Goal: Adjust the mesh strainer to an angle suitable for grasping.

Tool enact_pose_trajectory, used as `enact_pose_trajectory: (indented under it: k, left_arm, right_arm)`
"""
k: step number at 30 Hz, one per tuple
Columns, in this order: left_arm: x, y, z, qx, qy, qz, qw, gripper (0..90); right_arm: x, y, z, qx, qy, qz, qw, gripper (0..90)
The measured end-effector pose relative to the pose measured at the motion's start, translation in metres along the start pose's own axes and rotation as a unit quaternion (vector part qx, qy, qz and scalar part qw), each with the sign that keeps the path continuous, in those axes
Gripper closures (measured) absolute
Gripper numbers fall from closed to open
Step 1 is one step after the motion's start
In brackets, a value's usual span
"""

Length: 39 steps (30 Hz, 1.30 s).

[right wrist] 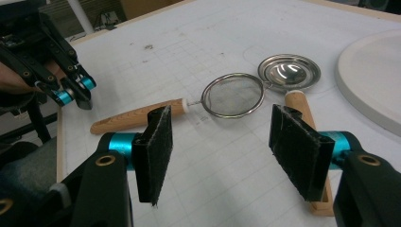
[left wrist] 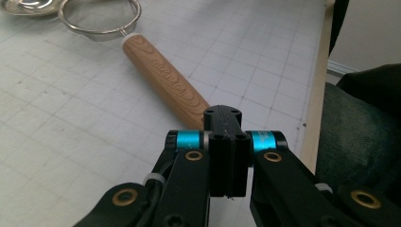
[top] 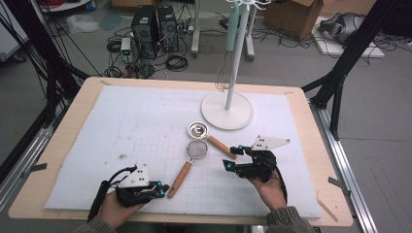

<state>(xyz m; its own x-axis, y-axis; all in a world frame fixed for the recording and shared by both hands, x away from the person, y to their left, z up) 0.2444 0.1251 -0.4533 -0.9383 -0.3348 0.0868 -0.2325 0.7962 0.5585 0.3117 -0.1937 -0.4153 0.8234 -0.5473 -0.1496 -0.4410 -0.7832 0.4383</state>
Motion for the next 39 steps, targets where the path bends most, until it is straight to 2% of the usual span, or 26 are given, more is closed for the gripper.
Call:
enact_pose_trajectory:
  k: [12, 20, 30, 39]
  left_arm:
    - [0.009, -0.018, -0.003, -0.003, -0.008, 0.022, 0.9997, 89.4]
    - [0.012, -0.029, -0.001, -0.022, -0.010, 0.026, 0.9994, 89.5]
    - [0.011, -0.031, 0.002, -0.030, -0.012, 0.014, 0.9994, 89.5]
    - [0.003, -0.023, 0.006, -0.033, -0.007, -0.002, 0.9994, 89.4]
  right_arm:
    - [0.000, -0.001, 0.001, -0.001, 0.001, 0.000, 1.0000, 39.4]
    - [0.000, -0.002, 0.001, -0.003, 0.002, -0.001, 1.0000, 39.3]
    - [-0.001, -0.003, 0.000, -0.001, 0.003, -0.002, 1.0000, 39.3]
    - [-0.001, -0.003, 0.000, -0.002, 0.005, -0.002, 1.0000, 39.4]
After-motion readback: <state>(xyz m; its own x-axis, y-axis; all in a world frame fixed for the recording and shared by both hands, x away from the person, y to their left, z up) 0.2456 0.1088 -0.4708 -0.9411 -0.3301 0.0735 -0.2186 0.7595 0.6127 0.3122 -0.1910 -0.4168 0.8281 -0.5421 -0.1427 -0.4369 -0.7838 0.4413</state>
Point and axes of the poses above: each handheld gripper's, and its own axes: y roughly backward along the jaws, z roughly out of its underside, x roughly to its right, the point moved 4 cm from there along -y, roughly forward along the jaws, and after that the axes turned 3 degrees about z, right-handed, at the moved point
